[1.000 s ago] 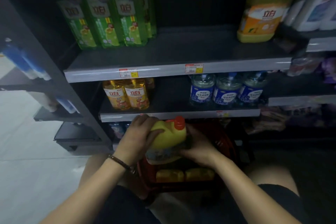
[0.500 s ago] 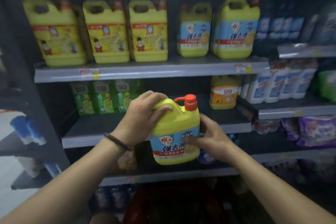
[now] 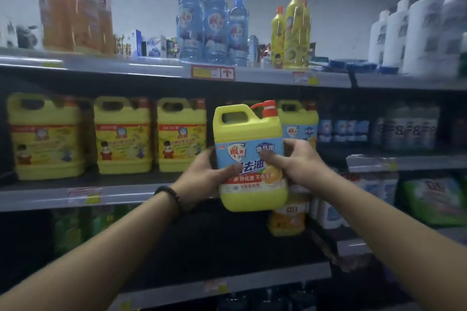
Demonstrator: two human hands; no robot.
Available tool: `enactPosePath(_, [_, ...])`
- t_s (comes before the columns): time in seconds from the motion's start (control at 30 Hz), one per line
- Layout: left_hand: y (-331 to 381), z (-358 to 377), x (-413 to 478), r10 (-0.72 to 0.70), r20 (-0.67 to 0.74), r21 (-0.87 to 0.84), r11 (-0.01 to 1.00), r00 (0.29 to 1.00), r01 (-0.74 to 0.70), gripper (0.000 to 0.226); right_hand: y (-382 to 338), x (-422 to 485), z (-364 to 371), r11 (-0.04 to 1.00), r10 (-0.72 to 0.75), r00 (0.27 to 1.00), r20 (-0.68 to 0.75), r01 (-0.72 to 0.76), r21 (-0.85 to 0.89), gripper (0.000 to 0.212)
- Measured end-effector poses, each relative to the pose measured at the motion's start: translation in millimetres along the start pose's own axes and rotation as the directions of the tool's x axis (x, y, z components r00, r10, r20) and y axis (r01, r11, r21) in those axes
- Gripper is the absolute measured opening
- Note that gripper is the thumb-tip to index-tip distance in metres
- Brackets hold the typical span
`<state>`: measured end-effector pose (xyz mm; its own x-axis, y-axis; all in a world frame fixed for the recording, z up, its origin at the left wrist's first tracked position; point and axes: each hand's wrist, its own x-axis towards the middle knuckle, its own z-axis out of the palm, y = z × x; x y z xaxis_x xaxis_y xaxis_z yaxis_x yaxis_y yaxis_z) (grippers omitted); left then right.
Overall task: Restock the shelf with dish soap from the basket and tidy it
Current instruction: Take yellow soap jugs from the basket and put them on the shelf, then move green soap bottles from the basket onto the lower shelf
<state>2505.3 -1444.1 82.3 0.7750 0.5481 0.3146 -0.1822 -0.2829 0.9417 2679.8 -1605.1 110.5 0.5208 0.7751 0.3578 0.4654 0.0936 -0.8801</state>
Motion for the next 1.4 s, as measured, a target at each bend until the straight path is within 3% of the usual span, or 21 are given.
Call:
enactPosePath(0.13, [4,5,50,0.006,-0.089,0.006,1.0,0.996,-0.005,0.05,3,52,-4,0.998,0.028,0.995,-0.093,-0.033,-0.06,0.055])
enactPosePath(0.3, [2,0,109,0.126,-0.224,0.215,0.974,0.966,-0.077,0.048,11,113,5,0.995,0.088,0.975,-0.205,-0.097,-0.032,0.067])
enactPosePath(0.43, [-21,-6,140,0.16,-0.241,0.296,0.951,0.957,-0.085,0.055,24,141,14,0.921,0.033,0.953,-0.302,-0.146,-0.361,0.059])
enactPosePath(0.53, [-40,-6,151,0.215,-0.243,0.392,0.914,0.946,-0.107,0.059,41,144,19,0.828,0.069,0.956,-0.285,-0.215,-0.518,0.074])
enactPosePath(0.7, [-57,2,166,0.313,-0.241,0.5,0.852,0.919,-0.159,0.076,76,145,40,0.882,-0.036,0.954,-0.297,-0.109,-0.459,0.076])
enactPosePath(0.83, [-67,1,173,0.279,-0.266,0.572,0.816,0.923,-0.082,0.074,90,142,45,0.839,-0.087,0.97,-0.227,-0.051,-0.542,0.083])
enactPosePath(1.0, [-73,-2,166,0.233,-0.295,0.646,0.763,0.927,0.014,0.06,80,139,21,0.814,0.006,0.998,-0.065,-0.043,-0.58,0.081])
enactPosePath(1.13, [-64,-3,145,0.259,-0.28,0.711,0.703,0.924,0.018,0.039,68,120,14,0.812,0.012,0.999,-0.047,-0.037,-0.583,0.056])
enactPosePath(1.23, [-55,-4,115,0.415,-0.208,0.779,0.618,0.886,-0.106,0.039,64,98,17,0.81,-0.021,0.995,-0.097,-0.04,-0.585,0.06])
enactPosePath(1.33, [-52,-3,75,0.515,-0.111,0.799,0.555,0.85,-0.232,0.033,70,64,23,0.812,-0.173,0.969,-0.174,0.04,-0.582,0.04])
enactPosePath(1.4, [-59,-2,40,0.516,-0.081,0.792,0.553,0.853,-0.259,0.021,78,34,29,0.808,-0.193,0.961,-0.197,0.042,-0.588,0.027])
